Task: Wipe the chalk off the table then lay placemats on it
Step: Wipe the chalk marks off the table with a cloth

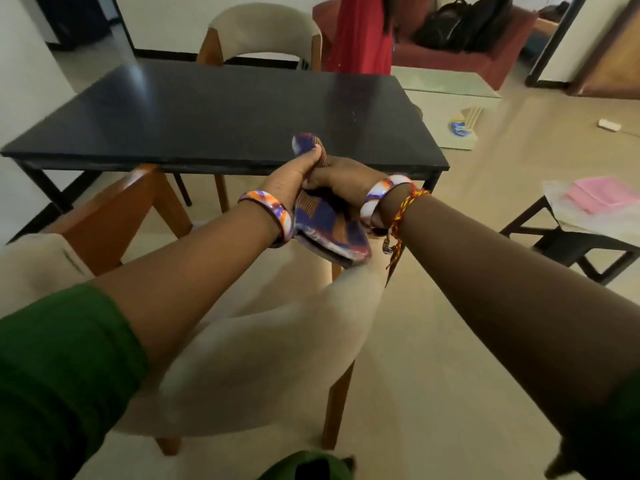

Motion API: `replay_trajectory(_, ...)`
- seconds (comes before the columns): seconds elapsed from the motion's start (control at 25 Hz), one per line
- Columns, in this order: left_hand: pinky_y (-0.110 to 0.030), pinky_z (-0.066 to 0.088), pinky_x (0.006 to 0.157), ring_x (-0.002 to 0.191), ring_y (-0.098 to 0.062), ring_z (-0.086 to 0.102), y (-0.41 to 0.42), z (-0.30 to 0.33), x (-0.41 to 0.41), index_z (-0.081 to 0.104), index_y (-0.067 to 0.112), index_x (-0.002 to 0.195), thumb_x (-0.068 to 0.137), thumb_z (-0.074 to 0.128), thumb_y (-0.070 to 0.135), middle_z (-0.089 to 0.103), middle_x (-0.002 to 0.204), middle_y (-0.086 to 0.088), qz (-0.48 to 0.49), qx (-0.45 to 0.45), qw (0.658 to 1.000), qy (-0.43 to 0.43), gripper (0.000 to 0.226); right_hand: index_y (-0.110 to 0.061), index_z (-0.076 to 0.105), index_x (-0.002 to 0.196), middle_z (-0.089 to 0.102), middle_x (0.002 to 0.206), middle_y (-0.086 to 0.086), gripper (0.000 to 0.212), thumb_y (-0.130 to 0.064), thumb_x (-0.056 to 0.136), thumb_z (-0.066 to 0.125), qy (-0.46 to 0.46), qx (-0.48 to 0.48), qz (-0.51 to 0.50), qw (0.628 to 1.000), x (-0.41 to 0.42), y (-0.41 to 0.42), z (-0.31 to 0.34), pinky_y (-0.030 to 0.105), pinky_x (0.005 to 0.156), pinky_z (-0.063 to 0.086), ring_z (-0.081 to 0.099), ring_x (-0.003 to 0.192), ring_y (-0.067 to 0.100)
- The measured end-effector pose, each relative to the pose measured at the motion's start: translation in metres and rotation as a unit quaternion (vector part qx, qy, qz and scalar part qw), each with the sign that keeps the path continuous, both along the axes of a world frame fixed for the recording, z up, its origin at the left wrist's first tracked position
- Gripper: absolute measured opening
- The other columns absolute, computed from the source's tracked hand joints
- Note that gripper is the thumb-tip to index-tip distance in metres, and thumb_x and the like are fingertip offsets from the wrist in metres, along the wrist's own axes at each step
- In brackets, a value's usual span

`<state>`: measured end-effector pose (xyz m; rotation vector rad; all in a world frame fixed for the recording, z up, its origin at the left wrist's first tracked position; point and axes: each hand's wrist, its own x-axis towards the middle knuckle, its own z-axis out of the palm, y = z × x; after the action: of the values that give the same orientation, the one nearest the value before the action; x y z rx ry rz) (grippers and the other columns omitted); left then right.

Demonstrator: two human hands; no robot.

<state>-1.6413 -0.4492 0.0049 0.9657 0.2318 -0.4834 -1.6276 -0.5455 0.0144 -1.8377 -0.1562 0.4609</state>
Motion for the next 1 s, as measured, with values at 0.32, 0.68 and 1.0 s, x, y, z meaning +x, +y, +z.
replay_trajectory(0.32,-0.044,0.048,0.087,0.088,-0.031,0.062,-0.119,-0.019,0.102,0.058,0.003,0.098,0.094,0.053,0.021,0.062,0.095,-0.019,0.036,0.120,0.992,0.004,0.019,-0.010,0.030,0.146,0.050,0.135,0.011,0.065,-0.013,0.088,0.060,0.039,-0.010,-0.049,0.998,0.100,-0.159,-0.006,0.026,0.077,0.048,0.052,0.106,0.019)
replay_trajectory(0.68,-0.049,0.045,0.099,0.108,-0.035,0.061,-0.334,-0.054,0.214,0.058,0.007,0.118,0.087,0.061,0.036,0.065,0.113,-0.018,0.001,0.171,0.985,0.026,0.042,-0.006,0.062,0.095,0.064,0.074,0.006,0.042,-0.047,0.083,0.062,0.189,-0.076,-0.105,0.973,0.197,-0.398,-0.058,0.020,0.041,0.048,0.063,0.047,0.016)
replay_trajectory(1.0,-0.038,0.059,0.072,0.074,-0.023,0.071,-0.573,-0.092,0.315,0.064,0.009,0.099,0.086,0.064,0.015,0.072,0.093,-0.013,-0.100,0.192,0.976,0.024,0.014,-0.007,0.060,0.108,0.063,0.106,0.007,0.041,-0.020,0.074,0.077,0.171,-0.013,-0.215,0.961,0.301,-0.656,-0.085,0.036,0.068,0.049,0.059,0.090,0.025)
